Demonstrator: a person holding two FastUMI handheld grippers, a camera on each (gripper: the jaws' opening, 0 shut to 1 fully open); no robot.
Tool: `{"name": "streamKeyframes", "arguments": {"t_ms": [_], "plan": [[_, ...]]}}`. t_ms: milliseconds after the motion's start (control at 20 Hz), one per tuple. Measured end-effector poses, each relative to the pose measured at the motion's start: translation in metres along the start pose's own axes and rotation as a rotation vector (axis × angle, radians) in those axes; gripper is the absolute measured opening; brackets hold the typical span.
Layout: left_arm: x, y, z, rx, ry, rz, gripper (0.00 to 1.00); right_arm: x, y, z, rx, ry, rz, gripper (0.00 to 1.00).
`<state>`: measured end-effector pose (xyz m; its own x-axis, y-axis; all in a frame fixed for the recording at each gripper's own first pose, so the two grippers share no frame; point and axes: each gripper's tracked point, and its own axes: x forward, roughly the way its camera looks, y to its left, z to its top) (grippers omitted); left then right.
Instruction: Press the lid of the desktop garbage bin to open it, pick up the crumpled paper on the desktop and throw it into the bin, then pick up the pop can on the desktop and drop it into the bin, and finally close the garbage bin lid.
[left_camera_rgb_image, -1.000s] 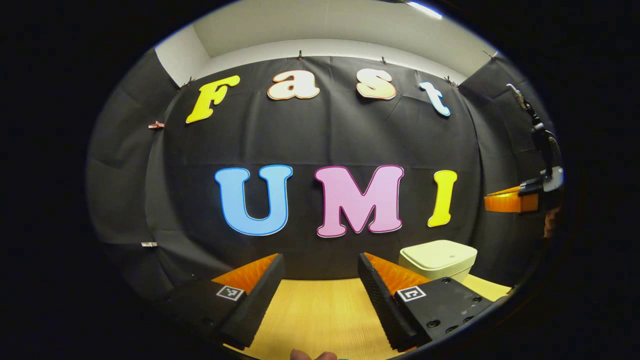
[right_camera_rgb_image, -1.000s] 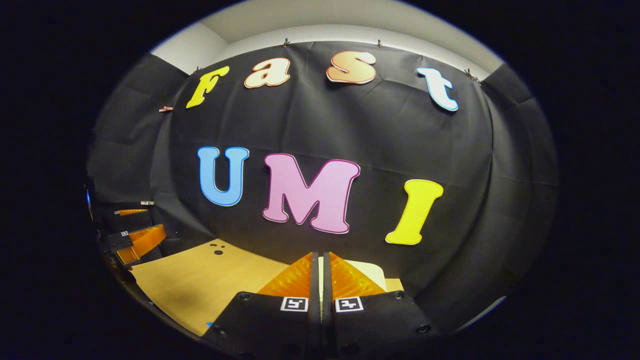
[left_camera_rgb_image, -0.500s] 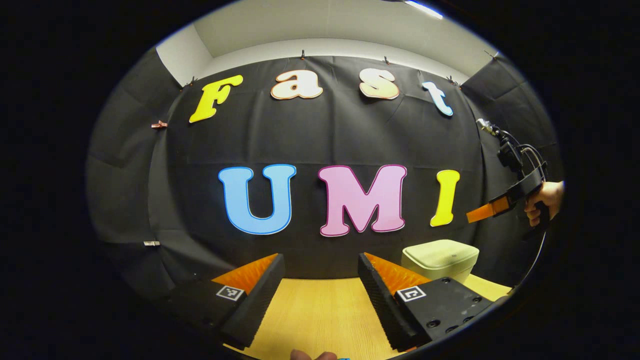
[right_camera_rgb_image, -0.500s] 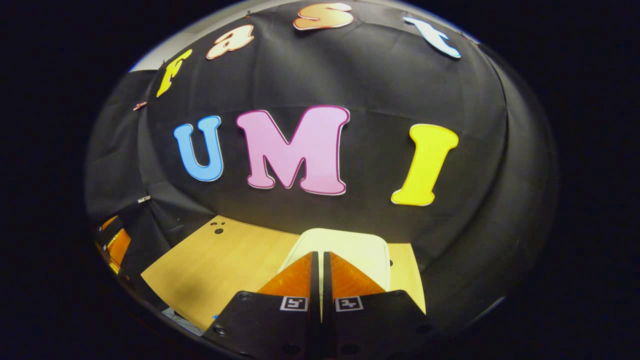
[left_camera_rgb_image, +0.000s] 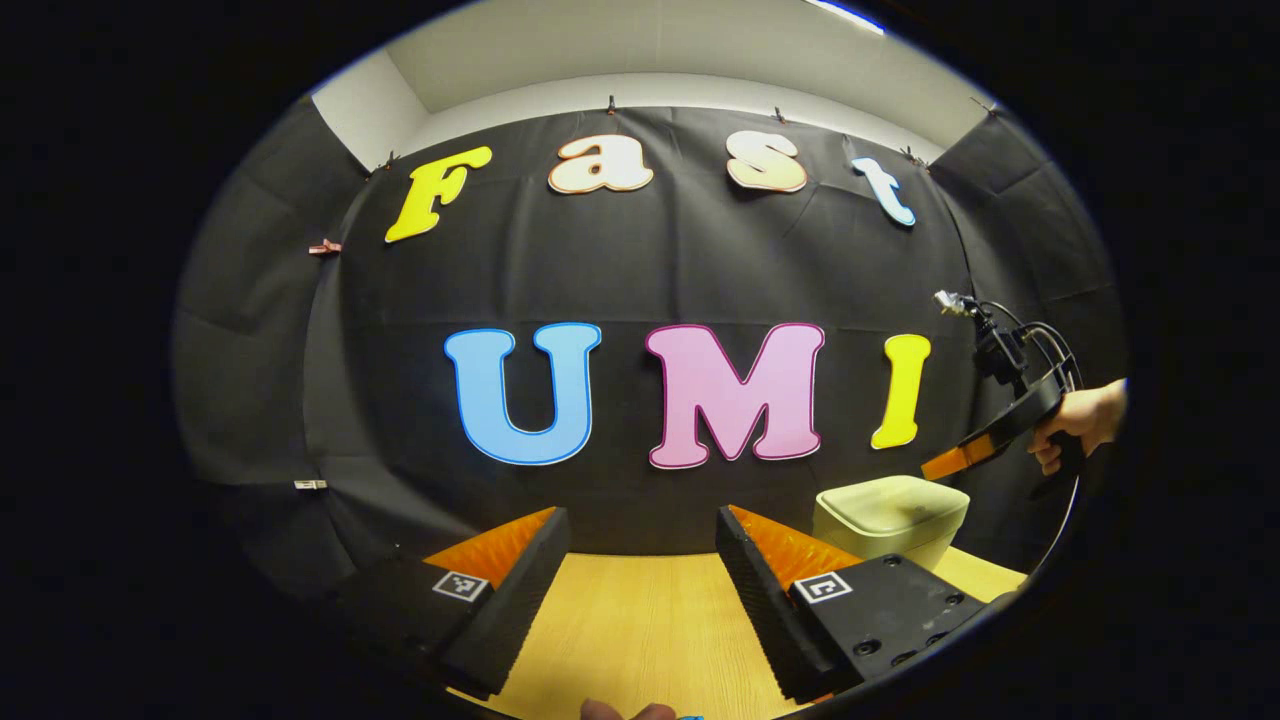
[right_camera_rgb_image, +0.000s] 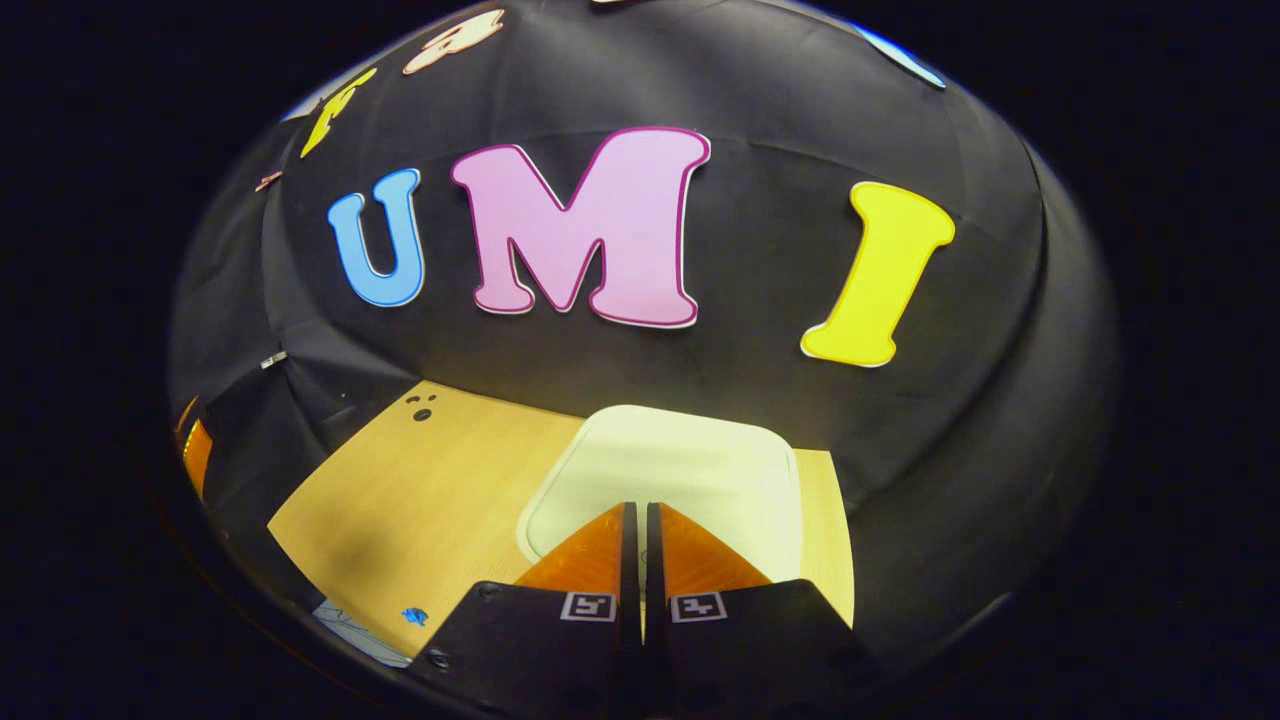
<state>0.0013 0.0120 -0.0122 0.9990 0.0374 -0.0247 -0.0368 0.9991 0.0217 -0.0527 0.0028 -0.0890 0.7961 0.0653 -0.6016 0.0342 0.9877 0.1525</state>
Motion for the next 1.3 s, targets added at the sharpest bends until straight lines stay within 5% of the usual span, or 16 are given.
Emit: {"name": "streamKeyframes", "arguments": {"t_ms": [700, 1300], "plan": [[0.006, 0.004, -0.006, 0.002, 0.017, 0.006, 0.95, 0.000, 0.000, -0.018, 0.018, 0.093, -0.018, 0.05], [0.003, 0.006, -0.006, -0.022, 0.014, 0.007, 0.95, 0.006, -0.003, -0.006, 0.057, -0.011, -0.058, 0.05]]}}
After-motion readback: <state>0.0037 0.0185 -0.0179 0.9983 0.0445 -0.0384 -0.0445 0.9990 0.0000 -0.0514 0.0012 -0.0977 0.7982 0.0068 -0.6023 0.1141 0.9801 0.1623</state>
